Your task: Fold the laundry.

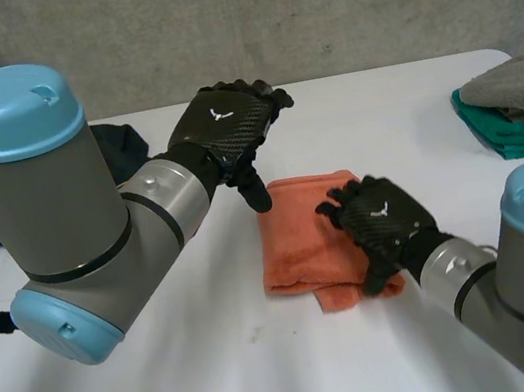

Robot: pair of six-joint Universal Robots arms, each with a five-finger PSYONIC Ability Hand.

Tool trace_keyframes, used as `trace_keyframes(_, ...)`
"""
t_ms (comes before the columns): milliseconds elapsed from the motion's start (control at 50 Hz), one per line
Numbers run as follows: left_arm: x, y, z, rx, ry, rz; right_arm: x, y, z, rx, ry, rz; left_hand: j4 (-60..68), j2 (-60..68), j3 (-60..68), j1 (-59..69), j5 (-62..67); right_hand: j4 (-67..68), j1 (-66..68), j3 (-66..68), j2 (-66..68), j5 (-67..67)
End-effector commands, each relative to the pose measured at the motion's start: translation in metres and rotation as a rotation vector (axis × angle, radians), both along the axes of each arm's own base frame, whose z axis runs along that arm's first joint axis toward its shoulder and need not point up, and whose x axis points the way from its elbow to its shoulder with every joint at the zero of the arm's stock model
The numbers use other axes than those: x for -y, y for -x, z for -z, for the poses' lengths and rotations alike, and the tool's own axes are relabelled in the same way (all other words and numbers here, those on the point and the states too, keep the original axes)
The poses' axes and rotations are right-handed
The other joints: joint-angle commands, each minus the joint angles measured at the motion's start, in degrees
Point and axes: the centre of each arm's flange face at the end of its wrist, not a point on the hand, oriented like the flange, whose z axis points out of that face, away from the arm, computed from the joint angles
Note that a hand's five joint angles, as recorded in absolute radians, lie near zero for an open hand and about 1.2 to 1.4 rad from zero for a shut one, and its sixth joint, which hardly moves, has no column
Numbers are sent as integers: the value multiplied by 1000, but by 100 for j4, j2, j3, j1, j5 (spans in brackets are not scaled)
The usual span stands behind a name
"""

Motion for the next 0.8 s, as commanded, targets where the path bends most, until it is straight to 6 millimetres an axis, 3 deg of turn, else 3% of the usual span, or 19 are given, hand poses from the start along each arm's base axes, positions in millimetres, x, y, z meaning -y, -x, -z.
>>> trace_keyframes(20, 4, -2, 5, 3, -18, -16, 4, -4, 26, -16, -21, -4, 22, 3, -54, -79, 31, -345, -9, -208, -265, -394)
trace_keyframes(240, 4, -2, 8, 5, -26, -15, 22, -13, 49, -27, 4, 0, 22, 3, -54, -79, 31, -345, -9, -208, -265, -394)
trace_keyframes(560, 4, -2, 8, 3, -24, -16, 52, -33, 44, -4, 109, 16, 22, 3, -54, -79, 31, -339, -3, -202, -258, -387)
trace_keyframes(700, 3, -3, 12, 12, -37, -16, 70, -43, 42, 20, 138, 9, 22, 3, -54, -79, 31, 2871, 3207, 3009, 2952, 2823)
trace_keyframes(740, 4, -3, 13, 13, -38, -18, 75, -47, 42, 30, 147, -1, 38, 20, -37, -62, 48, 4887, 5223, 5024, 4967, 4838)
trace_keyframes(800, 4, -3, 13, 14, -40, -18, 82, -52, 41, 46, 163, -18, 22, 3, -54, -78, 32, 6651, 6987, 6789, 6732, 6603)
